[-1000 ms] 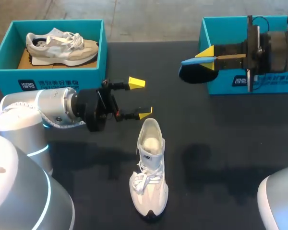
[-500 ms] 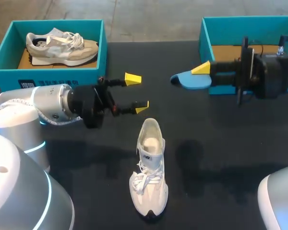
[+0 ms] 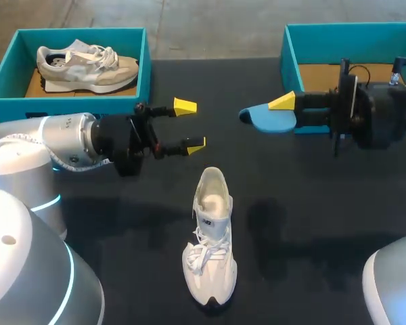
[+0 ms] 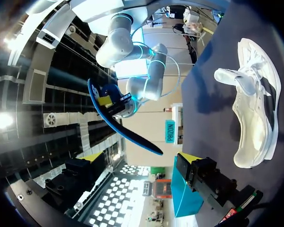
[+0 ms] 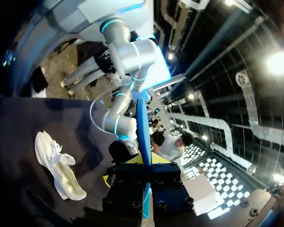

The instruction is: Take the shoe out of the shoebox, open the shoe tongue, remove and reinsert the insole, then place the shoe into the shoebox

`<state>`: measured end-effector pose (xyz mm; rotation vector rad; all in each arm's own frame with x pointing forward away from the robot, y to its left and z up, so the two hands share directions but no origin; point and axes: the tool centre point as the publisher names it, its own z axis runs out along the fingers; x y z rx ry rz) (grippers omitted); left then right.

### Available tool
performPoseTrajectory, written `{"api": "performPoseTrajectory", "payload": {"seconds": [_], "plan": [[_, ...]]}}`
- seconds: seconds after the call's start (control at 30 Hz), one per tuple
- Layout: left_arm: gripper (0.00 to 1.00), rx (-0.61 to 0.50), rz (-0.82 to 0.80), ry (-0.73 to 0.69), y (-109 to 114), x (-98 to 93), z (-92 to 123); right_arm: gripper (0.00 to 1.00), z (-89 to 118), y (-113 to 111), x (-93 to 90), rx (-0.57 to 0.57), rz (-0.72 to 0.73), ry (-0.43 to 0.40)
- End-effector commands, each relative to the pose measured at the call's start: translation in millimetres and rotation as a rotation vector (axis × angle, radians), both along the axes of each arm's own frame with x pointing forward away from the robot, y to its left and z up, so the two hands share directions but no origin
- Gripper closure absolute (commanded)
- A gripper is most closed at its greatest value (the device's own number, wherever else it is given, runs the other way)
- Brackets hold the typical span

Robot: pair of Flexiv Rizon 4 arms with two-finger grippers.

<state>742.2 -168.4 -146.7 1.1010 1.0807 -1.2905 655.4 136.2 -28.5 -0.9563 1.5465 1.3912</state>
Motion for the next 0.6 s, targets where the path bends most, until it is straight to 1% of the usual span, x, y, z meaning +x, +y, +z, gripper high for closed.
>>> {"api": "performPoseTrajectory", "payload": {"seconds": [0.03,0.07,0.17,0.6], "plan": [[0.00,0.005,0.007,0.000,-2.5,3.0,2.5,1.00,-7.9,9.1,0.9,0.015,0.033,-0.138],[0.00,0.005,0.007,0.000,-2.5,3.0,2.5,1.00,-9.9,9.3,0.8,0.020,0.043,-0.175],[0.00,0.005,0.007,0.000,-2.5,3.0,2.5,1.00,-16.2,10.5,1.8,0.036,0.067,-0.244],[0.00,0.005,0.007,0.000,-2.5,3.0,2.5,1.00,-16.2,10.5,1.8,0.036,0.067,-0.244]]}}
